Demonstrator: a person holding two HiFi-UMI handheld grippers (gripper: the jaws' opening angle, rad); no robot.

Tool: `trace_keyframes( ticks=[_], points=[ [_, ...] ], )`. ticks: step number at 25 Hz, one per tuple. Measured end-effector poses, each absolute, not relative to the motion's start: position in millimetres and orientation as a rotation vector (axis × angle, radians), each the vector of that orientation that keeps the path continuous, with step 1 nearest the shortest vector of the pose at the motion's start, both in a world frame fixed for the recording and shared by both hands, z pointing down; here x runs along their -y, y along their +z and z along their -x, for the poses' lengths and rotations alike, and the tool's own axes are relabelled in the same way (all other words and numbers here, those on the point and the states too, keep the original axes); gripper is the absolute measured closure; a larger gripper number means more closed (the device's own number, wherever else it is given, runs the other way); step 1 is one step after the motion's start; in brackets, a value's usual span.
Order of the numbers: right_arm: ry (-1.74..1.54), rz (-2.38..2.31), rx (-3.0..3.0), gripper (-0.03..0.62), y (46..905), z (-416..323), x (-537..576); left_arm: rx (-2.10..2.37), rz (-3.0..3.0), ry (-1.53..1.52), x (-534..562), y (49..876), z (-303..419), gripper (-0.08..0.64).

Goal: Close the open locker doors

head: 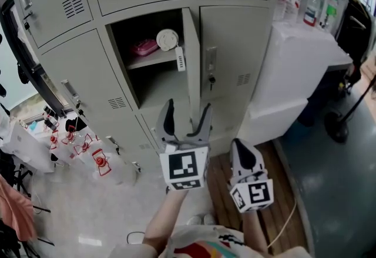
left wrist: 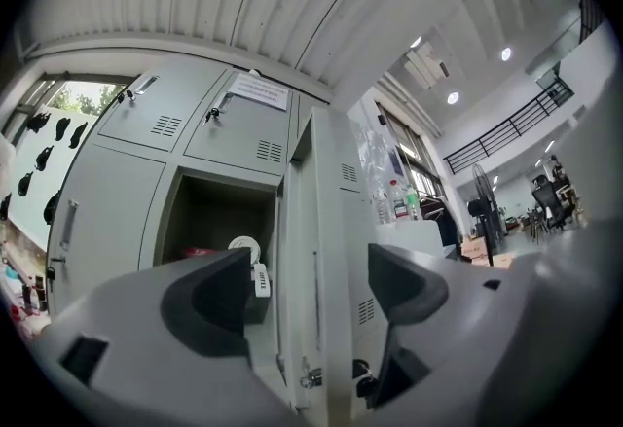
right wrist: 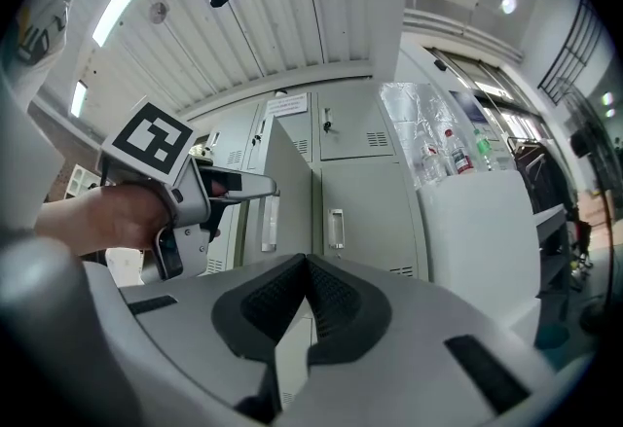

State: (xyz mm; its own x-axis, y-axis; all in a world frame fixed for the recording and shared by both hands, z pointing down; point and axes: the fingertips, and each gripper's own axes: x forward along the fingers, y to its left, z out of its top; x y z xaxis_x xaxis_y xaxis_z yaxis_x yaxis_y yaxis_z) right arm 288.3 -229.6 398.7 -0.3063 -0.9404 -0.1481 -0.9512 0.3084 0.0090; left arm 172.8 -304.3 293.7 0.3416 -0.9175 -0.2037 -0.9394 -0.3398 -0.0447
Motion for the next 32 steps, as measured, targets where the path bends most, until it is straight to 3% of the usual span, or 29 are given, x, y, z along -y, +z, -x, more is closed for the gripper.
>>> trace_keyframes(
  ticks=[27,32],
  points=[
    [0.128,1.682,-2.52,0.586,406,-267,255,-1.821,2.339,0.101,320,309,-129,0.209],
    [0.138,1.66,-2.533,0.586,405,-257,258,-1.866,2.332,0.12,321,310,-114,0.24]
  ],
)
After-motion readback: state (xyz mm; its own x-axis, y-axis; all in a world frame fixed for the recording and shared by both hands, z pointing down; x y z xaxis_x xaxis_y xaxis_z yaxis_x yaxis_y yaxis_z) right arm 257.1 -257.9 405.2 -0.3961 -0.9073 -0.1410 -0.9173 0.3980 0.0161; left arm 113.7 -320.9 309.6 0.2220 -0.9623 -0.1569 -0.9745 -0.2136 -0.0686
